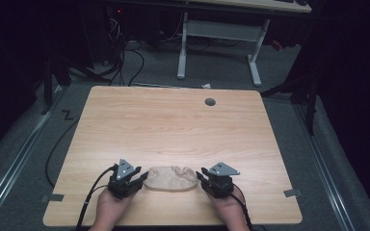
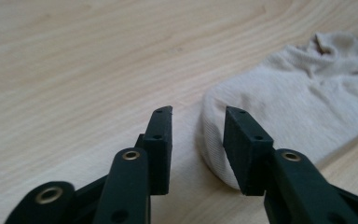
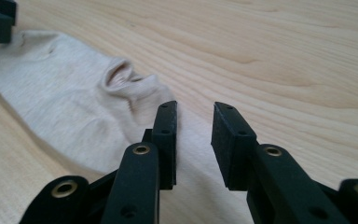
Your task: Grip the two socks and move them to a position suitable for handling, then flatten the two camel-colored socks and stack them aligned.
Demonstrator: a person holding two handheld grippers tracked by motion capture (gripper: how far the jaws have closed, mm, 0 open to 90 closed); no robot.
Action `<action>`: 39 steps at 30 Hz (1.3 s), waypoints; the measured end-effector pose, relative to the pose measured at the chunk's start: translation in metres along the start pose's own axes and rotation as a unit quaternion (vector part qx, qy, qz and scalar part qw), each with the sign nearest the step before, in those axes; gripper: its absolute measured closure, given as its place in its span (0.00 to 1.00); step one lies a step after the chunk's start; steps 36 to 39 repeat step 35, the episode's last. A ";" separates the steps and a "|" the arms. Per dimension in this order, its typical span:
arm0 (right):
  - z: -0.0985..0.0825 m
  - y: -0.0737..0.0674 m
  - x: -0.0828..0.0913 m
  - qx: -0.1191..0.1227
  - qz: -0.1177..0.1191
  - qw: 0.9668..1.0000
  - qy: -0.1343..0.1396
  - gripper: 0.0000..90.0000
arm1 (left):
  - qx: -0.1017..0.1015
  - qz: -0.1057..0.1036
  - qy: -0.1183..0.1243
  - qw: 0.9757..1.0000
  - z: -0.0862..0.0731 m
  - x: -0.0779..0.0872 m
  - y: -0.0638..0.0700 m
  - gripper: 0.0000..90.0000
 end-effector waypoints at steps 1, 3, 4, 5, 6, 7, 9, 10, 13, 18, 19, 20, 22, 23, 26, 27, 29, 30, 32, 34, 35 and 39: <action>0.001 0.006 0.001 -0.005 -0.007 1.000 0.004 0.79 | 0.000 0.008 0.005 1.000 0.002 0.004 -0.007 0.67; 0.002 0.011 0.002 -0.011 -0.012 1.000 0.006 0.78 | 0.000 0.013 0.008 1.000 0.002 0.006 -0.012 0.65; 0.002 0.015 0.003 -0.014 -0.017 1.000 0.009 0.78 | 0.001 0.021 0.012 1.000 0.003 0.008 -0.019 0.65; 0.002 0.017 0.004 -0.017 -0.021 1.000 0.011 0.78 | 0.001 0.029 0.013 1.000 0.002 0.011 -0.025 0.64; 0.002 0.017 0.004 -0.017 -0.021 1.000 0.011 0.78 | 0.000 0.038 0.013 0.999 0.001 0.013 -0.032 0.64; 0.002 0.021 0.004 -0.020 -0.025 0.999 0.013 0.78 | -0.001 0.047 0.012 0.999 0.000 0.015 -0.039 0.63; 0.002 0.030 0.005 -0.027 -0.043 0.999 0.018 0.77 | 0.001 0.069 0.003 0.998 -0.008 0.021 -0.057 0.62; 0.002 0.030 0.005 -0.027 -0.043 0.999 0.018 0.77 | 0.001 0.069 0.003 0.998 -0.008 0.021 -0.057 0.61; 0.000 0.046 0.004 -0.037 -0.081 0.996 0.014 0.76 | 0.018 0.087 0.005 0.996 -0.021 0.029 -0.075 0.60; -0.007 0.062 0.009 -0.052 -0.108 0.993 0.015 0.74 | 0.035 0.090 0.018 0.995 -0.030 0.039 -0.084 0.60; -0.008 0.064 0.011 -0.056 -0.111 0.992 0.016 0.74 | 0.032 0.089 0.013 0.995 -0.031 0.042 -0.086 0.59; -0.008 0.064 0.011 -0.056 -0.111 0.992 0.016 0.74 | 0.032 0.089 0.013 0.995 -0.031 0.042 -0.086 0.59; -0.010 0.067 0.016 -0.065 -0.112 0.991 0.021 0.73 | 0.035 0.089 0.015 0.995 -0.032 0.045 -0.085 0.59; -0.012 0.067 0.018 -0.069 -0.113 0.991 0.025 0.72 | 0.039 0.086 0.016 0.995 -0.033 0.045 -0.084 0.59; -0.015 0.065 0.020 -0.063 -0.111 0.992 0.021 0.71 | 0.029 0.087 0.016 0.996 -0.032 0.044 -0.078 0.58; -0.015 0.065 0.021 -0.062 -0.110 0.992 0.022 0.70 | 0.027 0.086 0.015 0.996 -0.032 0.043 -0.077 0.58; -0.015 0.064 0.023 -0.063 -0.110 0.992 0.028 0.70 | 0.028 0.083 0.012 0.996 -0.033 0.042 -0.076 0.58; -0.014 0.064 0.023 -0.063 -0.110 0.991 0.030 0.70 | 0.029 0.082 0.011 0.996 -0.034 0.042 -0.076 0.58; -0.014 0.064 0.023 -0.064 -0.109 0.992 0.030 0.70 | 0.029 0.083 0.010 0.996 -0.034 0.042 -0.076 0.58; -0.015 0.063 0.023 -0.056 -0.110 0.992 0.027 0.70 | 0.030 0.081 0.010 0.996 -0.034 0.044 -0.075 0.58; -0.015 0.063 0.023 -0.056 -0.110 0.992 0.027 0.70 | 0.030 0.081 0.010 0.996 -0.034 0.044 -0.075 0.58; -0.015 0.063 0.023 -0.056 -0.110 0.992 0.027 0.70 | 0.030 0.081 0.010 0.996 -0.034 0.044 -0.075 0.58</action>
Point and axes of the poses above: each handheld gripper's, and its own axes: x roughly backward along the jaws, z roughly out of its top, y roughly to its right, the point moved 1 cm from there along -x, roughly forward along the jaws, and after that the axes turned 2 degrees about y, right-handed, at the moved point
